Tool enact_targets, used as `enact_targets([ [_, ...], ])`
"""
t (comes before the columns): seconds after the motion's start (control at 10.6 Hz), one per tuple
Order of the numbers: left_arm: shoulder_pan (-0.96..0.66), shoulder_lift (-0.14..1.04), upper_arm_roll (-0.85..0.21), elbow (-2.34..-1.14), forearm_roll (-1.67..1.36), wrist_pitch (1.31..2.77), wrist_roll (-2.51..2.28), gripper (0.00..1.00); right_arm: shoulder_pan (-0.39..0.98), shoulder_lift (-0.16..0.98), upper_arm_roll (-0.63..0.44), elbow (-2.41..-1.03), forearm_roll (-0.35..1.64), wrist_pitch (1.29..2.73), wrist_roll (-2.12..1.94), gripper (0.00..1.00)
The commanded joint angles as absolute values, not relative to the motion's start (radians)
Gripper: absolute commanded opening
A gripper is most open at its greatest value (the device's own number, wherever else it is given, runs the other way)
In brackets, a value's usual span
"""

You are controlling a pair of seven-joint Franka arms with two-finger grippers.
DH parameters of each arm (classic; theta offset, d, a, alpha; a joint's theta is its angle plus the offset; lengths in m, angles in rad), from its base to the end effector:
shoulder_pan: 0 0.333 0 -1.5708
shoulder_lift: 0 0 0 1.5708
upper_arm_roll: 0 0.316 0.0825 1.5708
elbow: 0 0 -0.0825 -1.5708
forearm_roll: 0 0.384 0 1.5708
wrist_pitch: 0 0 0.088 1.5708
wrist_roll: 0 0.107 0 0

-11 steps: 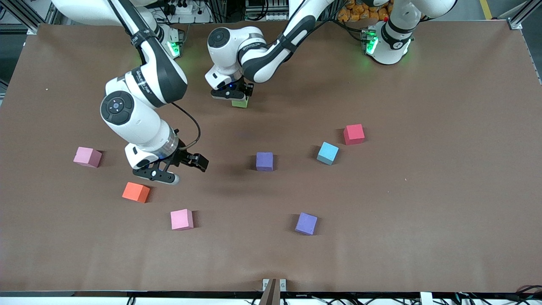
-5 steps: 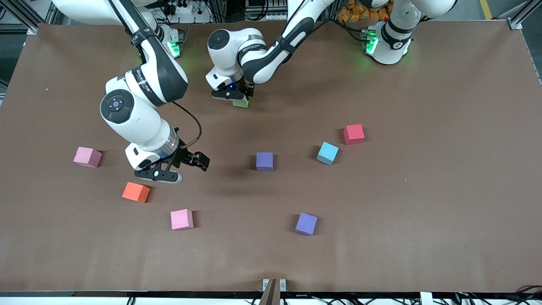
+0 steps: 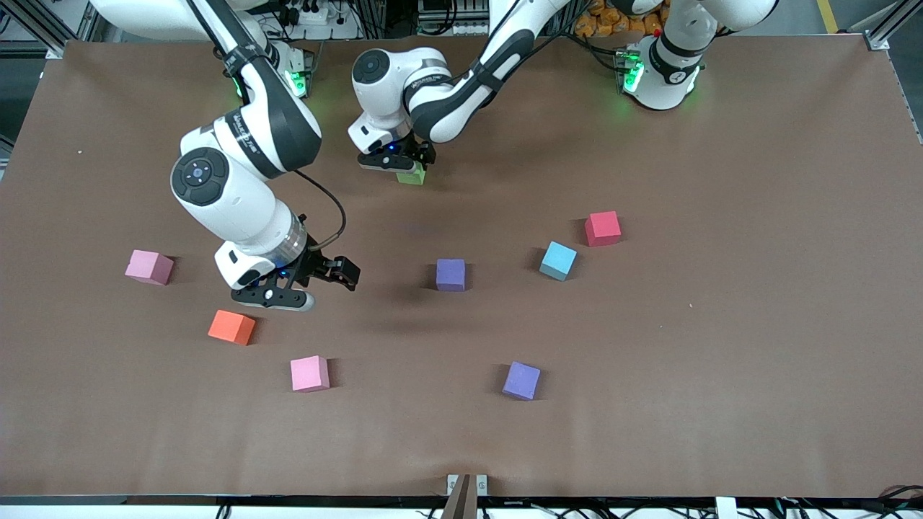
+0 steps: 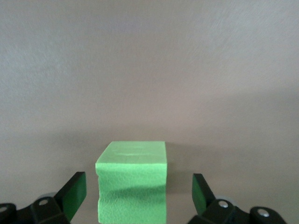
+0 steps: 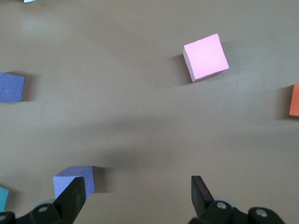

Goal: Arrange blocks into number 1
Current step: 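Lower the green block onto the table and open the left gripper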

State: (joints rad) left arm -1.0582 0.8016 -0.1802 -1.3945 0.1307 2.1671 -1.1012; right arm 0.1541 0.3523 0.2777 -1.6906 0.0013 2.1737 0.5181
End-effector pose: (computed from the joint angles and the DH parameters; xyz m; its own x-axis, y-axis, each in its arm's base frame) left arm 0.2679 -0.6791 0.2325 0.9871 -0.1580 -0.0267 -0.1581 -0.9874 -0.0034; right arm 0.6126 0.2620 0.4133 0.9904 -0.1153 0.0760 -0.1027 -0.9828 -0.1535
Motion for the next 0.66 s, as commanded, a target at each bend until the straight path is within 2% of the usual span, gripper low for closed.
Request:
enact_targets([
  [0.0,-1.002,0.747,-0.173,-1.401,0.155,2.116,-1.108,1.0,0.158,0.357,0.279,-1.661,-0.002,2.164,0.453,1.0],
  [0.57,-0.662,0.67,-0.172,-1.451,0.182,2.02,-1.001,1.0,0.161,0.373,0.271,-1.683,-0.003,2.166,0.376,1.0],
])
